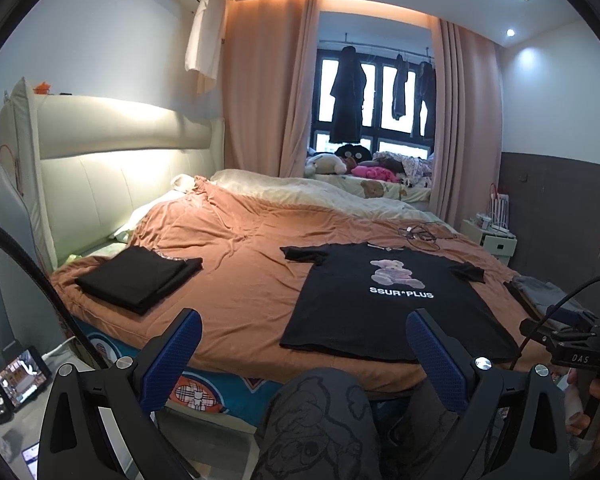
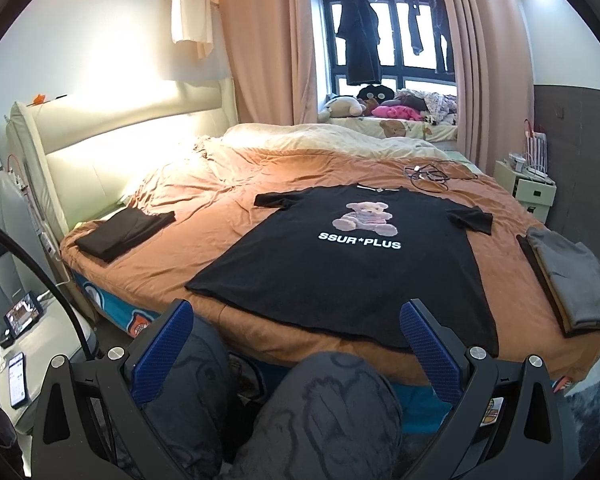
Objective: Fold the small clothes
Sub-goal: 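Move both tools toward the black bear T-shirt's sleeve nearest the left tool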
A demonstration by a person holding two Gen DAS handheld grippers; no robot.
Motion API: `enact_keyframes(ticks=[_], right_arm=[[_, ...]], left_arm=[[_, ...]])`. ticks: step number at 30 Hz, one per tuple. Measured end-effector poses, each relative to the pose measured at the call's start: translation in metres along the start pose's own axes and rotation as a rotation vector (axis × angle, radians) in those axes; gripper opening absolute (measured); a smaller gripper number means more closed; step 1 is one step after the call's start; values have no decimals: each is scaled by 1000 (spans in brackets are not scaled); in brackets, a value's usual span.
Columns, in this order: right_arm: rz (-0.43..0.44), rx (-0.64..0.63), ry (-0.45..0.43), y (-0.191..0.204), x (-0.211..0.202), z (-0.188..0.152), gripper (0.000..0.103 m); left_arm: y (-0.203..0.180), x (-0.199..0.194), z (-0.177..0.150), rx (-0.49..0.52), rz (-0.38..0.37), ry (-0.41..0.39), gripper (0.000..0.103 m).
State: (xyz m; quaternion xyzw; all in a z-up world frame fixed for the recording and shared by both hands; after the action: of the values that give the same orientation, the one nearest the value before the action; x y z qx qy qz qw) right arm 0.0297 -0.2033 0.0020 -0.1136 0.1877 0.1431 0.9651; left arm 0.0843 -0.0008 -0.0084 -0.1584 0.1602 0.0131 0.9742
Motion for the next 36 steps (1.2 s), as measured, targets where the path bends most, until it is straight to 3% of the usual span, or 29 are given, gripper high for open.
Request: enact_keyframes(ticks=[16, 26, 28, 36], right_arm=[[55, 11, 40, -33, 86, 39, 103], [30, 61, 77, -55, 147, 67, 103], [26, 76, 85, -57, 159, 73, 103], [19, 114, 129, -65, 227, 100, 103]], left_arm=[[4, 93, 25, -49, 19, 91, 103], [-1, 168, 45, -19, 46, 189, 103], [-3, 185, 48, -13, 23, 227, 103], [4, 248, 72, 18, 78, 258, 103]])
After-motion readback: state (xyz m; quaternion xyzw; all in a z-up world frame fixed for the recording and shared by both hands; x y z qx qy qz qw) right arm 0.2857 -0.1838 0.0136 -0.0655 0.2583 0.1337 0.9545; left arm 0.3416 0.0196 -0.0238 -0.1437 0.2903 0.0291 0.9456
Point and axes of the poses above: each gripper's, at about its wrist camera, not at the fingertips, and x roughly the way its jaws point, y to its left, z to its top, the point moved 6 cm from there along x, roughly the way its jaws point, and after that the axes turned 14 degrees about -x, right-handed, at the moved point
